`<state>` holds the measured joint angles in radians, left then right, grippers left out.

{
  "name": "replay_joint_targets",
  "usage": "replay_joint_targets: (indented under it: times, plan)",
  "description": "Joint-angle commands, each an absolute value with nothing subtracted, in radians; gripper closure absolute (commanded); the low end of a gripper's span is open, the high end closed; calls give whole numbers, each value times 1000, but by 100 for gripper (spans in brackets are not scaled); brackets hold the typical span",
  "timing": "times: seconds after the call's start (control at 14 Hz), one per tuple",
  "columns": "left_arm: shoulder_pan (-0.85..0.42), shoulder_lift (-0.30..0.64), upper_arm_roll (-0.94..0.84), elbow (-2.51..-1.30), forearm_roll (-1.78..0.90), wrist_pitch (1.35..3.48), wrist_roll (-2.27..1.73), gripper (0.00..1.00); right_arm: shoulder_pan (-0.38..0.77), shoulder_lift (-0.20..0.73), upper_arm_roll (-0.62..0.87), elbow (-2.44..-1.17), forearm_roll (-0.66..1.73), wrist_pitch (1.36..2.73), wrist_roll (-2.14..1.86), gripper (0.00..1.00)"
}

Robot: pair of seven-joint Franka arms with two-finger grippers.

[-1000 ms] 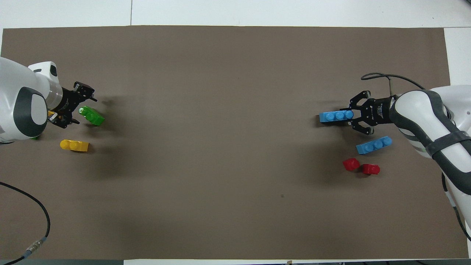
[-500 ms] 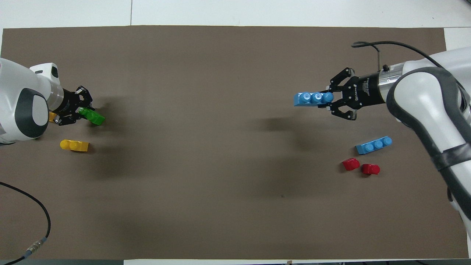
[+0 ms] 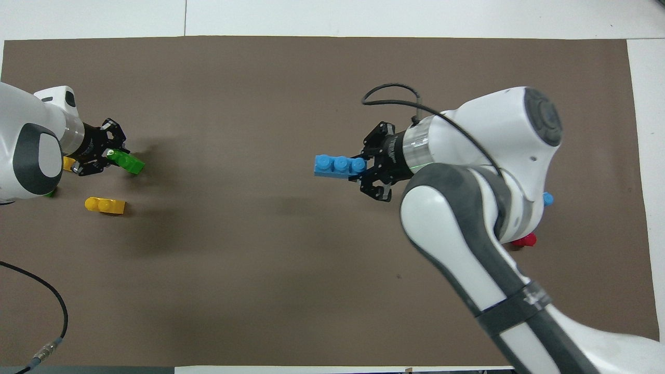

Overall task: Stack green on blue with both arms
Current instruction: 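Carry the blue brick to the table centre while the left gripper brings the green brick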

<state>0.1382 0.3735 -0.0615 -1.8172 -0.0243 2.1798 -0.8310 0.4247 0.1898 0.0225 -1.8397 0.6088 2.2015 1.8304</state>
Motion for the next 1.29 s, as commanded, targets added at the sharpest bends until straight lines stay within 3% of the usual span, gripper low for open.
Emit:
replay_joint_targets:
  times: [0.0, 0.29, 0.57, 1.0, 1.21]
  plan:
    - [132, 279, -64, -1838, -26, 2110, -900, 100, 478, 150, 20, -1962, 592, 2342, 1875, 100]
    - [127, 154, -72, -1829, -95, 1973, -984, 100, 564, 146, 23, -2074, 600, 2433, 1763, 100]
    - [31, 62, -74, -1815, -97, 1898, -1187, 100, 626, 193, 26, -2106, 661, 2519, 1677, 100]
    - [-127, -9, -74, -1824, -95, 1833, -1494, 100, 655, 244, 25, -2126, 871, 2595, 1473, 100]
    - [-248, -67, -72, -1937, -95, 1892, -1619, 100, 667, 259, 25, -2132, 873, 2638, 1515, 100]
